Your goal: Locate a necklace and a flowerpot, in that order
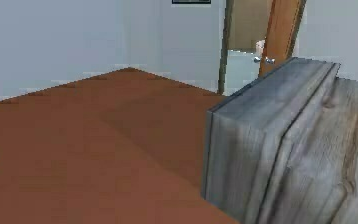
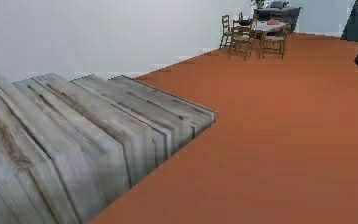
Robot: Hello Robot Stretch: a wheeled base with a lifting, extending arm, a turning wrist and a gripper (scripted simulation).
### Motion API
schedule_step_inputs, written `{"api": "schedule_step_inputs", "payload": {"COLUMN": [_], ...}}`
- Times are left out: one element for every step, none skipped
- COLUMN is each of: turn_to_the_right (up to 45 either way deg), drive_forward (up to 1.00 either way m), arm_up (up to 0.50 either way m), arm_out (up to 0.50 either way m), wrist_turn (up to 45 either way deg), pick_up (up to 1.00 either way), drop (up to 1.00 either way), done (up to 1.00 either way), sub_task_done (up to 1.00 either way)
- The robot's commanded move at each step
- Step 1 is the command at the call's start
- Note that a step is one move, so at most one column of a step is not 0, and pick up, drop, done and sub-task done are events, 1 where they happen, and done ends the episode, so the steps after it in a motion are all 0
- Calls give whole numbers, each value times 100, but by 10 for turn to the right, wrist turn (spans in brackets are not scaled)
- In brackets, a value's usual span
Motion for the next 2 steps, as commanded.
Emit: {"api": "schedule_step_inputs", "payload": {"turn_to_the_right": [390,0], "drive_forward": [0,10], "arm_up": [0,0], "arm_out": [0,0], "wrist_turn": [0,0], "pick_up": [0,0], "drop": [0,0], "done": [0,0], "sub_task_done": [0,0]}}
